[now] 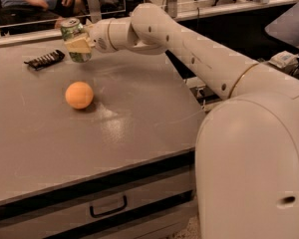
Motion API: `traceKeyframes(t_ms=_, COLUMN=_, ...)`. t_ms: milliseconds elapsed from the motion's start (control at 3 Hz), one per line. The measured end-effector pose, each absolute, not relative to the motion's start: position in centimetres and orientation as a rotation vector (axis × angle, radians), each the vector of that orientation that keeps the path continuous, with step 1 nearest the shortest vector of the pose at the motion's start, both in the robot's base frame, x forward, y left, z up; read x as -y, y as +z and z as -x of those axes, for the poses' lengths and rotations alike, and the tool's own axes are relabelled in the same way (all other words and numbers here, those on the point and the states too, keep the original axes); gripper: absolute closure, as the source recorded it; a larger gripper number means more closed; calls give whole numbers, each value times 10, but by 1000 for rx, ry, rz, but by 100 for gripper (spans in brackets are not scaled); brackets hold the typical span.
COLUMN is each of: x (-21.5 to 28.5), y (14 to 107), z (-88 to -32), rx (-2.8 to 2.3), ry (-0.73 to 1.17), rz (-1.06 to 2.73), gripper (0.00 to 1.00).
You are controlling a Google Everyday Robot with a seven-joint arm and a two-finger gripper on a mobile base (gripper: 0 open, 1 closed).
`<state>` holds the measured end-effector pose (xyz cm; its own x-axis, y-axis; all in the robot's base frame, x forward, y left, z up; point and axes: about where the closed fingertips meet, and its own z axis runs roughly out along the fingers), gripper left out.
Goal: Move green can near rxbar chocolate
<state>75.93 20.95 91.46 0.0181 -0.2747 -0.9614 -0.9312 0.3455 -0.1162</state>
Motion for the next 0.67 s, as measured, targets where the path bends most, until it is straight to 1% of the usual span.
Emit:
traceKeyframes(t_ms=333, x=-224, y=907, z=-767, rx=-1499, ry=770, rz=1131, gripper=85)
traceKeyframes(t_ms=667, x=-236, y=903, z=-774, rx=-1483, ry=801, rz=1116, gripper=61)
